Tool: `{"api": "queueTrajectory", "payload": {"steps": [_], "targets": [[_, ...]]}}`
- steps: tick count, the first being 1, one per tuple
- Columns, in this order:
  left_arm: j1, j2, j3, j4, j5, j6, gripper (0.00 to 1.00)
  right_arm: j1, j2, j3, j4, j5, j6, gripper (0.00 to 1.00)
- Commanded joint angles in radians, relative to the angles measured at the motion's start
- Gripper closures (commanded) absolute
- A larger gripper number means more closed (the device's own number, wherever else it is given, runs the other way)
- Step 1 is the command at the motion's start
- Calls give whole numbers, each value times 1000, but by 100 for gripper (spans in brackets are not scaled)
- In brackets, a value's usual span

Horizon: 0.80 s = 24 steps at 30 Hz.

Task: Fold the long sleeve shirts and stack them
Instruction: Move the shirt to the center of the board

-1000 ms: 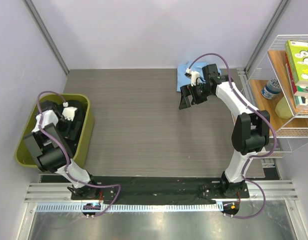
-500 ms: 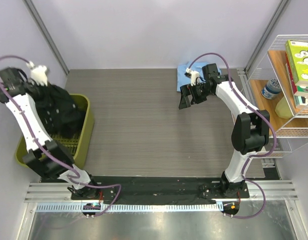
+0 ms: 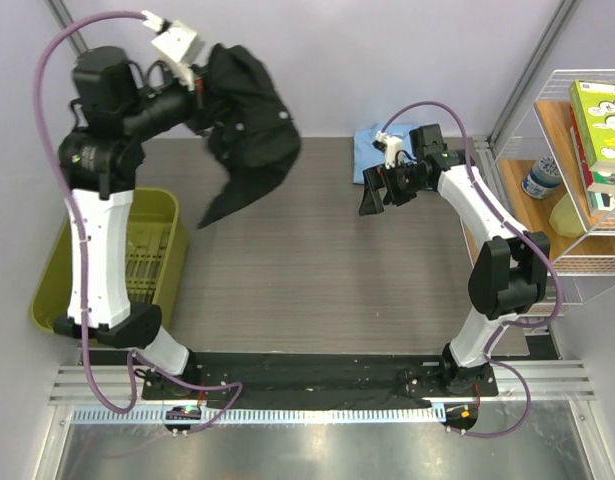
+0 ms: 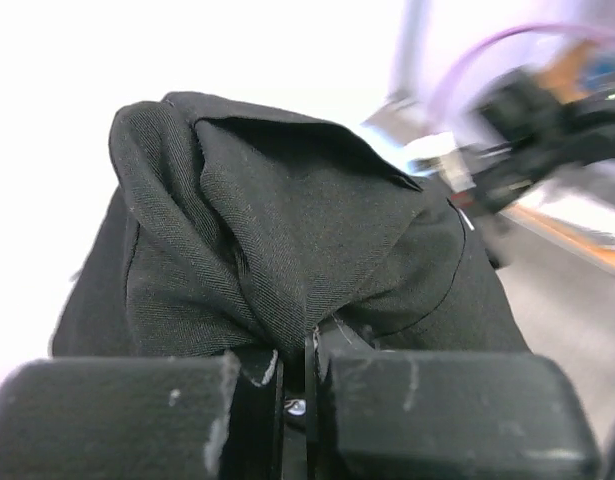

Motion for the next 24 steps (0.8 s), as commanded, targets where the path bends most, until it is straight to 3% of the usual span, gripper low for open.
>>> {"api": "queueTrajectory", "payload": {"steps": [1,6,9,13,16,20,21,22,23,24], "targets": [[-165,56,71,158,3,-102,100,-28,-95,-18,41,-5,14,0],[-176,24,-112,175,-75,-147,100,-71,-130,-31,39,2,11,0],[-113,-33,-222,178,-126,-159,100,-94,-155,-38,19,-5,-12,0],[-100,-68,-183,83,-95,9,100,-94,-196,-83,2,-24,-52,0],[-159,-75,-144,-4,-98,80,100,-94,-214,-124,-7,-32,-86,0],[-347,-21,-126,-127,-139,160,100,-97,-193,-111,-53,-47,-112,0],[-381,-6,-150,-145,-141,160,93,-99,-181,-106,-60,-50,-112,0],[-413,28,-165,-174,-141,159,76,-99,-178,-103,-67,-53,-110,0],[-456,45,-179,-194,-149,156,33,-107,-173,-101,-67,-56,-109,0],[-467,60,-185,-204,-156,118,12,-110,-164,-100,-68,-55,-107,0]]}}
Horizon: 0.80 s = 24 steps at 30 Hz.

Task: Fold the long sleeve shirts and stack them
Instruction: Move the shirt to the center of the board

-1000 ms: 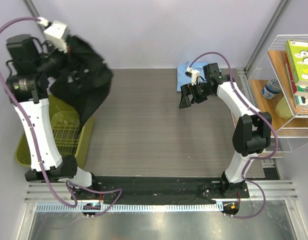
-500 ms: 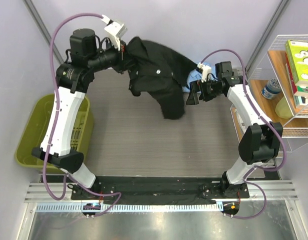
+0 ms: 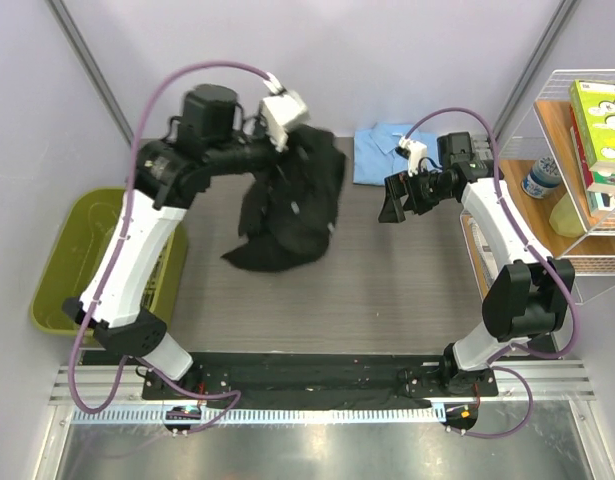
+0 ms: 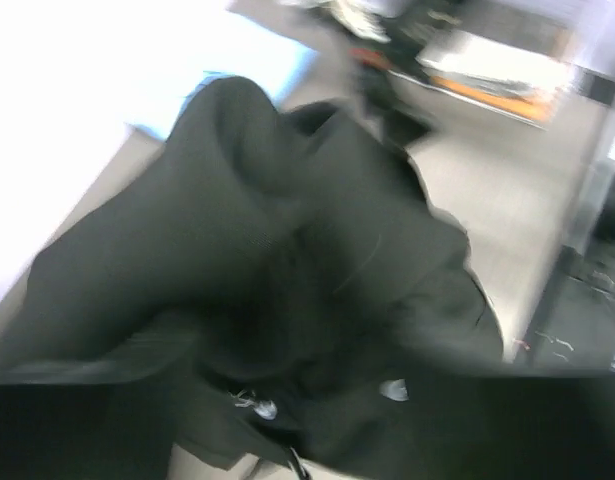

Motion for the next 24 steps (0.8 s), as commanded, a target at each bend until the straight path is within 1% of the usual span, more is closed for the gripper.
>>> {"api": "queueTrajectory", "payload": {"steps": [1,3,4,6,7,8,9,10,11,13,14,16,17,18,19,21,22,24], "targets": [[-96,85,-30,-109,-23,-28,1,-14,15,28,-30,-20,-25,0],[-81,81,-36,-111,-60,-53,0,-23,17,33,-41,-19,-29,0],[-64,66,-74,-99,-56,-58,0,-26,14,27,-44,-17,-32,0],[18,20,-125,-71,-16,-106,0,-26,9,21,-61,-14,-58,0],[102,11,-187,-68,15,-125,0,-26,11,19,-75,-23,-74,0],[147,-8,-237,-68,56,-137,0,-23,12,19,-90,-45,-95,0],[183,-13,-281,-65,78,-144,0,-16,15,21,-105,-54,-121,0],[225,-16,-327,-63,70,-141,0,-8,22,16,-121,-57,-134,0],[243,-16,-423,-65,69,-130,3,4,25,13,-124,-55,-141,0],[272,-8,-514,-49,58,-118,8,70,29,4,-133,-46,-173,2],[273,3,-572,-51,47,-110,13,105,37,1,-133,-36,-184,4],[287,53,-623,-69,33,-108,20,210,43,-14,-121,0,-219,5],[292,72,-648,-68,36,-108,21,243,55,-22,-112,16,-224,8],[293,98,-688,-65,30,-110,22,273,64,-27,-84,36,-227,9],[296,107,-708,-34,24,-114,21,329,78,-34,-75,71,-232,9],[296,125,-746,4,3,-131,17,372,124,-34,-52,93,-247,9],[296,150,-751,39,-5,-140,13,405,141,-27,-47,112,-249,8],[296,187,-746,56,-19,-157,12,438,193,-21,-44,138,-262,6]]}}
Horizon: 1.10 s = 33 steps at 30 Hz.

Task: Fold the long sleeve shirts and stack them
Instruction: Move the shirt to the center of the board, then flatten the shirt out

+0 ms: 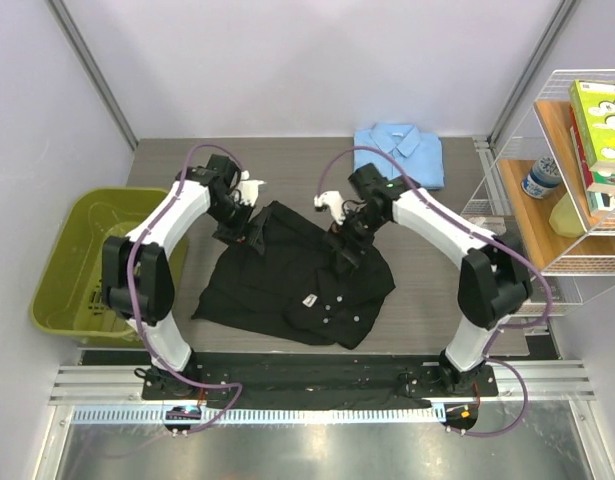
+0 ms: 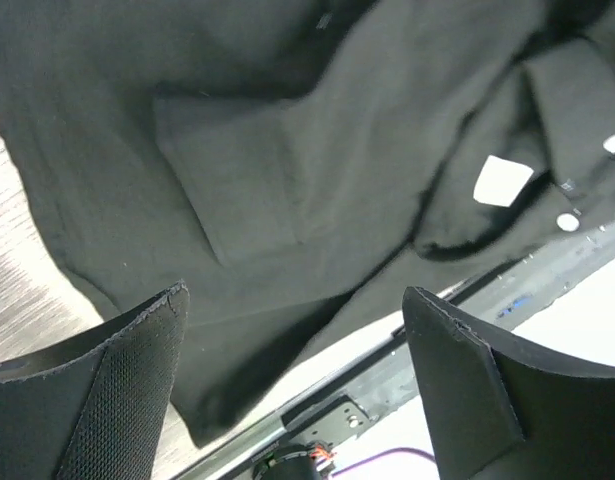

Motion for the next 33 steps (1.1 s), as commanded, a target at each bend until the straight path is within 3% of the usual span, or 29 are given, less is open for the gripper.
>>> {"api": "queueTrajectory", "payload": {"steps": [1,6,9,10,12,13,16,20,22,29,30,31,33], "targets": [[4,64,17,103,-25,-36,12,60,85,-1,39,92,-58,5],[3,171,29,171,-89,-23,13,107,120,-39,43,171,-97,11],[4,240,34,187,-153,-26,24,104,103,-64,39,243,-118,45],[10,254,35,192,-167,-30,43,101,83,-76,34,258,-129,63],[23,288,41,189,-189,-43,63,67,53,-90,13,292,-153,82],[36,294,44,187,-209,-53,79,49,37,-102,5,303,-176,92],[72,291,40,180,-232,-70,100,-51,-21,-108,-38,329,-233,98],[121,250,-14,178,-258,-75,100,-175,-101,-116,-87,333,-321,98],[153,210,-51,183,-263,-75,100,-211,-176,-155,-93,333,-362,93],[155,107,-33,198,-132,-24,100,-214,-300,-275,-109,312,-445,89],[129,110,-14,200,-108,-1,95,-214,-299,-278,-119,310,-445,89],[109,115,9,204,-121,-4,71,-215,-296,-278,-121,304,-442,89],[48,155,78,209,-126,-1,51,-212,-287,-268,-118,267,-434,89]]}}
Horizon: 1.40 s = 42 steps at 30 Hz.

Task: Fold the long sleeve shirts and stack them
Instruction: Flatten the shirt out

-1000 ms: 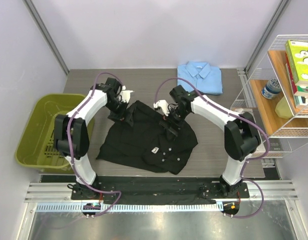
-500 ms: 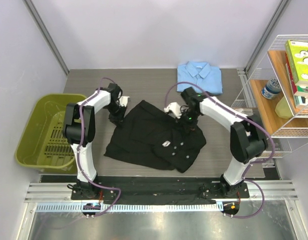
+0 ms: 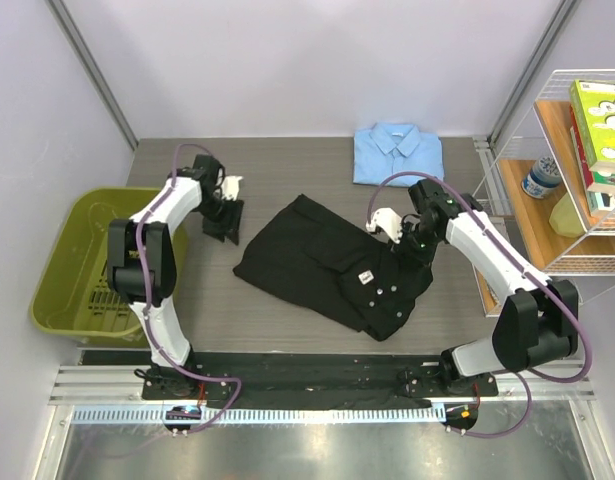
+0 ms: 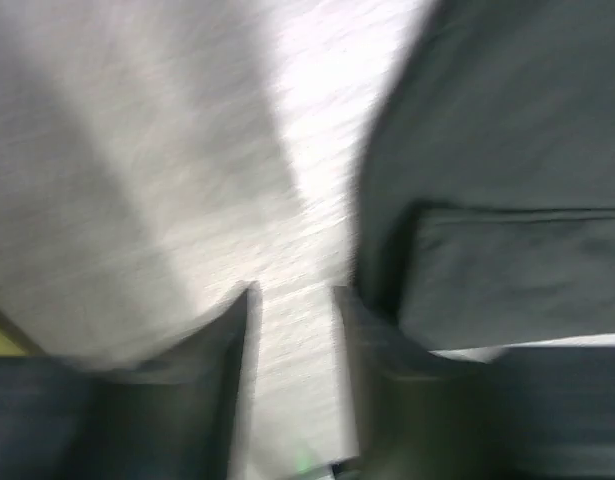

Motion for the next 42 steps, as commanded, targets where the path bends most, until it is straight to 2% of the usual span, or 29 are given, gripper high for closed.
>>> {"api": "queueTrajectory", "payload": {"steps": [1,4,5,9,13,14,16,17,18,19,20,23,27,30,31,33,34,38,42], "targets": [[-125,12,139,43,42,31,39,8,25,22,-16,-52,-8,88],[-210,99,221,72,-22,47,24,25,69,78,1,-61,25,88],[-228,120,266,80,-45,45,23,30,98,94,2,-63,29,88],[-309,241,330,92,-168,53,22,51,143,155,13,-67,37,88],[-337,295,334,100,-263,80,23,100,161,174,47,-55,31,87],[-339,300,328,91,-277,91,26,108,163,174,67,-52,25,87],[-337,302,300,68,-306,114,46,131,169,174,90,-35,16,86],[-332,294,279,44,-326,128,59,149,169,174,117,-28,14,85],[-313,277,253,40,-328,128,84,157,174,184,128,-26,13,84],[-296,232,176,40,-331,122,97,163,175,189,134,-23,13,81],[-276,204,142,39,-334,116,100,168,175,195,136,-21,13,79],[-192,100,5,19,-331,111,100,160,136,162,137,14,-21,73],[-112,-7,-94,-15,-345,102,100,68,47,24,150,57,-104,49],[-107,-57,-130,-26,-325,70,100,25,40,69,137,22,-31,38],[-107,-63,-137,-26,-302,45,100,25,46,97,130,-7,49,36],[-107,-68,-145,-26,-285,19,100,28,88,192,99,-128,153,31],[-107,-62,-143,-23,-273,1,100,48,106,220,101,-156,258,30],[-107,-50,-142,-7,-262,-16,100,170,178,289,181,-212,405,30],[-104,-30,-128,-15,-254,-19,100,310,261,326,245,-189,451,35]]}}
